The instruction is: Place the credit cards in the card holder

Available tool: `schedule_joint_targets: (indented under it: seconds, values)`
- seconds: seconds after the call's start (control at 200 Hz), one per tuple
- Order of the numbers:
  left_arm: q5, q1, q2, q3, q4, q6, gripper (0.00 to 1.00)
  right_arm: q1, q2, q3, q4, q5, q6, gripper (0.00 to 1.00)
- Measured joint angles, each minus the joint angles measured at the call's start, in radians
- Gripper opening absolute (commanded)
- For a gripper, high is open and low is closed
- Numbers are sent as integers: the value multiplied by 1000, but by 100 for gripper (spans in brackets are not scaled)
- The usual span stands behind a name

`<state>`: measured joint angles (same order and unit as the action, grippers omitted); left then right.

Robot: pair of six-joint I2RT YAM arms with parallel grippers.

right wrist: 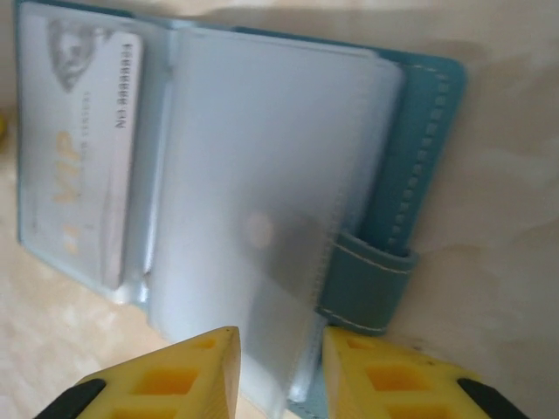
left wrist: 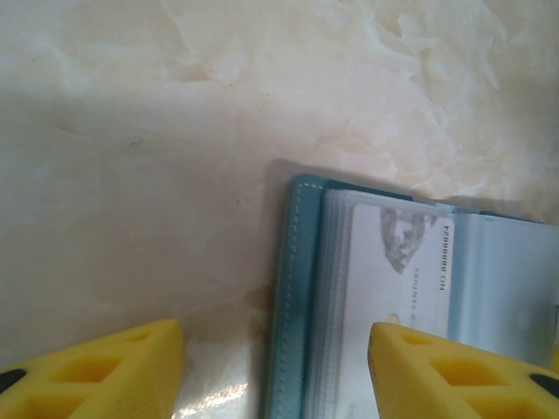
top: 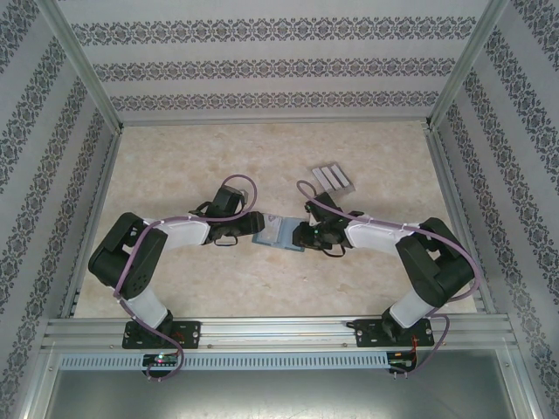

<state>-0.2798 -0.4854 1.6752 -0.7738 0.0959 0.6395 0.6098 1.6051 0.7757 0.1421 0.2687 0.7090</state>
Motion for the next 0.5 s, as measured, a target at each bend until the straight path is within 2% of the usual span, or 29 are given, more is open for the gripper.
schedule_joint_targets:
  seconds: [0.155, 0.295, 0.5]
  values:
    - [15, 3, -47, 55, 11, 13, 57, 17, 16, 39, -18, 10, 3, 30]
    - [46, 11, -119, 98, 15, 20, 59, 17, 27, 65, -22, 10, 5, 37]
    - [54, 23, -192, 128, 43, 10, 78, 28, 112, 138, -68, 23, 16, 41]
